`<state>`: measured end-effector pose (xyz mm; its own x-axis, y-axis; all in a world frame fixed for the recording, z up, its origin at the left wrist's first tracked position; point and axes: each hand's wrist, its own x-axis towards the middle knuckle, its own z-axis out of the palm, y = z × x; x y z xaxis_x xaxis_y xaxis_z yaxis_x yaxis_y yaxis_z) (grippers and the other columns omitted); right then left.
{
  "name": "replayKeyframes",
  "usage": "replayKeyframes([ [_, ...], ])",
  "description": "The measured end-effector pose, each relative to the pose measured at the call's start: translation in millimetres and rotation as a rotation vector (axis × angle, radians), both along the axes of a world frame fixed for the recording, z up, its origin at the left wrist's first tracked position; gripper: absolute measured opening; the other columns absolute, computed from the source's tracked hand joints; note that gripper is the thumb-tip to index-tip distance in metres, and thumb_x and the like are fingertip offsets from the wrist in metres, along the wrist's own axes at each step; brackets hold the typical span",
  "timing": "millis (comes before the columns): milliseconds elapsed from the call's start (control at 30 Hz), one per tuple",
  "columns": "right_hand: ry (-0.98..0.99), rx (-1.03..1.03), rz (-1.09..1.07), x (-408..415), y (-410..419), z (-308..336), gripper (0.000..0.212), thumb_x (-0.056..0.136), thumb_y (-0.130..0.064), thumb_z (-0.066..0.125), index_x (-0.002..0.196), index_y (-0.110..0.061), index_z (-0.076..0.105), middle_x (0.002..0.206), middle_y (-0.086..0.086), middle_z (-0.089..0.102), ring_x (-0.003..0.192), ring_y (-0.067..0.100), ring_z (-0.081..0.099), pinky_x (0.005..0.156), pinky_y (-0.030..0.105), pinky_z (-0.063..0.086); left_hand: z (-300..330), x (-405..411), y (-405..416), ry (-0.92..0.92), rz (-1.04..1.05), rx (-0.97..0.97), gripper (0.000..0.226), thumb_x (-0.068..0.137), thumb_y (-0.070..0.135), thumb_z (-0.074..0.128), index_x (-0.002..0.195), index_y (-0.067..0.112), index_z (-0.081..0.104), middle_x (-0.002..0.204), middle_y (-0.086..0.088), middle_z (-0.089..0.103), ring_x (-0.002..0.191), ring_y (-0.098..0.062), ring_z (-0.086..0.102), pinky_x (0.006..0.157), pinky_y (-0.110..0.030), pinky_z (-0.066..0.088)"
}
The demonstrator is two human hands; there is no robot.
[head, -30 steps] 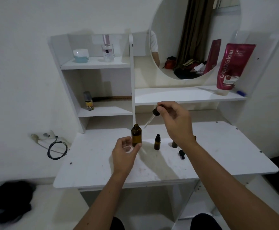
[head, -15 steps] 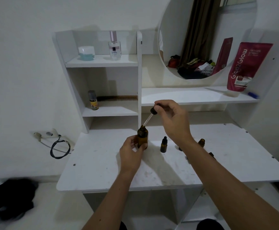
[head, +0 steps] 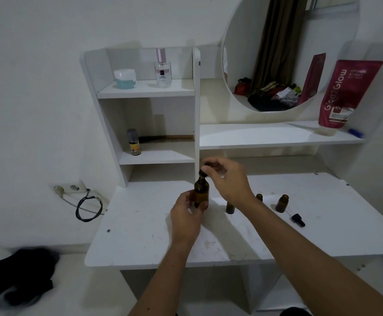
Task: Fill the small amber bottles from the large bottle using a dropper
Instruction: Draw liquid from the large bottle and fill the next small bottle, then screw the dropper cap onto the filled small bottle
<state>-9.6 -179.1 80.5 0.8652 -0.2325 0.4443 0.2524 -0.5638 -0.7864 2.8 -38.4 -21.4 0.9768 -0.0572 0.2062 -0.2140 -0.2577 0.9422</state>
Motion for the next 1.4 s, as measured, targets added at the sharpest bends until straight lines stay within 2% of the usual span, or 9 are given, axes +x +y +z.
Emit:
replayKeyframes([
  [133, 0.003, -0.034, 0.016, 0, -1, -8, 0.022, 0.096, -0.021, 0.074, 0.118, -0.017, 0.075, 0.101, -0.010, 0.076, 0.095, -0.003, 0.070, 0.084, 0.006, 0.052, 0, 0, -1, 0.014, 0.002, 0.022, 0.043, 0.088, 0.025, 0.079, 0.127, 0.025, 0.061, 0.112, 0.020, 0.063, 0.101, 0.003, 0.059, 0.089, -0.007, 0.043],
  [400, 0.042, -0.051, 0.057, 2, -3, -19, 0.025, 0.095, -0.018, 0.076, 0.119, -0.018, 0.075, 0.103, -0.009, 0.077, 0.096, 0.001, 0.072, 0.087, 0.010, 0.054, 0, 1, -3, 0.023, 0.020, 0.046, 0.045, 0.089, 0.026, 0.078, 0.131, 0.023, 0.060, 0.115, 0.018, 0.061, 0.107, -0.006, 0.059, 0.100, -0.023, 0.047],
  [567, -0.011, -0.082, 0.012, -4, -8, -21, 0.030, 0.095, -0.022, 0.076, 0.124, -0.017, 0.073, 0.107, -0.007, 0.076, 0.100, 0.003, 0.071, 0.092, 0.016, 0.057, 0, 1, -2, 0.009, 0.016, 0.047, 0.044, 0.088, 0.026, 0.079, 0.127, 0.026, 0.060, 0.117, 0.017, 0.064, 0.107, -0.004, 0.060, 0.098, -0.021, 0.048],
  [733, -0.085, -0.102, -0.073, -33, -25, -21, 0.032, 0.094, -0.026, 0.077, 0.124, -0.017, 0.074, 0.111, -0.008, 0.076, 0.101, 0.002, 0.070, 0.090, 0.012, 0.055, 0, -3, -1, 0.021, 0.021, 0.039, 0.049, 0.087, 0.029, 0.081, 0.129, 0.023, 0.058, 0.123, 0.008, 0.067, 0.113, -0.012, 0.062, 0.104, -0.034, 0.051],
  [967, -0.062, 0.006, -0.258, -105, -70, -40, 0.021, 0.091, -0.017, 0.080, 0.113, -0.017, 0.076, 0.104, -0.011, 0.075, 0.093, 0.003, 0.071, 0.079, 0.005, 0.052, 5, -18, 1, 0.013, 0.102, 0.005, 0.068, 0.080, 0.034, 0.086, 0.136, 0.023, 0.049, 0.134, 0.000, 0.058, 0.116, -0.019, 0.060, 0.097, -0.030, 0.052],
  [1033, -0.011, 0.035, -0.316, -123, -82, -53, 0.021, 0.091, -0.017, 0.080, 0.112, -0.021, 0.077, 0.104, -0.012, 0.075, 0.094, 0.002, 0.070, 0.083, 0.013, 0.055, 5, -28, -1, -0.005, 0.122, -0.034, 0.068, 0.079, 0.032, 0.086, 0.134, 0.022, 0.049, 0.130, -0.001, 0.058, 0.111, -0.019, 0.060, 0.095, -0.031, 0.054],
  [1167, 0.077, -0.008, -0.455, -138, -94, -84, 0.022, 0.090, -0.027, 0.081, 0.110, -0.021, 0.077, 0.103, -0.010, 0.072, 0.094, 0.002, 0.066, 0.089, 0.030, 0.058, 5, -57, -20, -0.063, 0.077, -0.011, 0.057, 0.081, 0.036, 0.084, 0.126, 0.025, 0.051, 0.120, 0.004, 0.059, 0.102, -0.016, 0.061, 0.085, -0.026, 0.055],
  [1267, 0.244, -0.040, -0.515, -139, -89, -97, 0.041, 0.087, -0.046, 0.080, 0.118, -0.020, 0.074, 0.110, -0.007, 0.066, 0.101, 0.007, 0.060, 0.092, 0.027, 0.053, 3, -76, -41, -0.070, -0.045, 0.066, 0.049, 0.083, 0.044, 0.081, 0.121, 0.034, 0.052, 0.116, 0.013, 0.061, 0.102, -0.010, 0.062, 0.078, -0.015, 0.048],
  [1400, 0.295, -0.168, -0.541, -136, -81, -107, 0.047, 0.085, -0.058, 0.077, 0.114, -0.021, 0.074, 0.117, -0.006, 0.065, 0.117, 0.011, 0.052, 0.093, 0.023, 0.048, -1, -90, -66, -0.093, -0.192, 0.090, 0.042, 0.088, 0.042, 0.076, 0.124, 0.035, 0.055, 0.120, 0.021, 0.060, 0.111, -0.003, 0.061, 0.088, -0.014, 0.051],
])
